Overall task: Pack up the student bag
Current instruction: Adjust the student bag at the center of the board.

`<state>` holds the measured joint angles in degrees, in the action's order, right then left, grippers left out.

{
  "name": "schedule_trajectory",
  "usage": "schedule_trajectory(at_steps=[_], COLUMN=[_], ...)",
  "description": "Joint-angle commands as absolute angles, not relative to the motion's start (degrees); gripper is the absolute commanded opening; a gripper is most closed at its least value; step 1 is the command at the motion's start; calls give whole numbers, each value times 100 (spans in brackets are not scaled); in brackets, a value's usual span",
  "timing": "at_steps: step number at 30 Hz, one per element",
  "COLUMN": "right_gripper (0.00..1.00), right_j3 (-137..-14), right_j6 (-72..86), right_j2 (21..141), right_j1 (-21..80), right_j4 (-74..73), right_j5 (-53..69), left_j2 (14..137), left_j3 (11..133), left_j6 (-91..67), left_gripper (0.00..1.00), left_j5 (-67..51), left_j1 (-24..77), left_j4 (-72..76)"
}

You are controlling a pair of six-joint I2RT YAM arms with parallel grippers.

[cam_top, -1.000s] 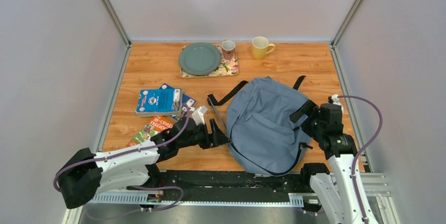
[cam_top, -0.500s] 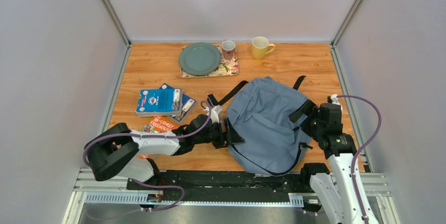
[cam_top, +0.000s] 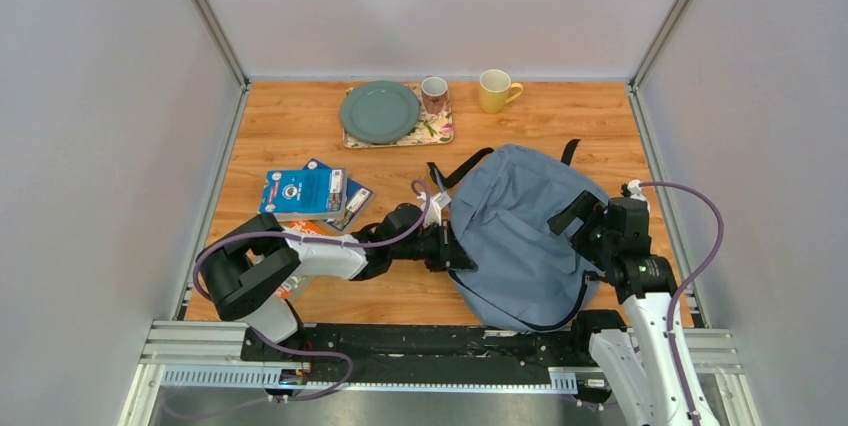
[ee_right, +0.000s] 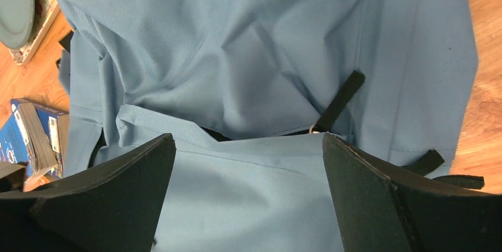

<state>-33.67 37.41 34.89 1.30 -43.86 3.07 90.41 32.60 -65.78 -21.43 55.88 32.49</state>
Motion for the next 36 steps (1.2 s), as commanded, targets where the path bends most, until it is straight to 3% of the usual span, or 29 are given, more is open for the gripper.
schedule_trajectory(at_steps=[1,8,16,18,19,21,23,25,27,29,32,36], right_gripper=[98,98,97,97,97,97,97,97,97,97,97,97], right_j3=[-3568,-3753,-3832,-3832,-3815,-3806,-3832,-3876,-3815,-3736,-3551,-3454], right_j6=[3647,3709,3858,3867,3885,3893,3876,3841,3823,3841,3841,3753], right_j2=[3314,3164,3059,3050,3041,3050,3041,3041,3032,3059,3216,3725], right_j1=[97,105,105,97,97,105,97,97,97,105,97,97], right_j4=[-4333,-4456,-4465,-4482,-4482,-4491,-4544,-4579,-4570,-4466,-4255,-3851], right_j5=[115,-237,-88,132,149,193,159,132,132,167,185,114], left_j2=[8570,8007,8366,8664,8831,9499,9999,10107,10134,10012,9548,8817], left_j3=[3997,5957,5775,5687,5695,5817,6405,6513,6504,6469,6162,5757], left_j6=[-5443,-2239,-2276,-2181,-2049,-2074,-1243,-942,-774,-800,-931,-1291], left_gripper=[0,0,1,13,29,30,46,61,64,76,78,79], left_j5=[-3137,-4341,-5959,-6177,-6440,-6917,-6402,-5356,-4959,-4520,-3825,-3726], left_j1=[5642,5362,3227,2787,2664,2400,2373,2382,2382,2382,2294,2206], left_j4=[2799,-512,-641,-799,-843,-1166,-2749,-3154,-3489,-3691,-3701,-3393])
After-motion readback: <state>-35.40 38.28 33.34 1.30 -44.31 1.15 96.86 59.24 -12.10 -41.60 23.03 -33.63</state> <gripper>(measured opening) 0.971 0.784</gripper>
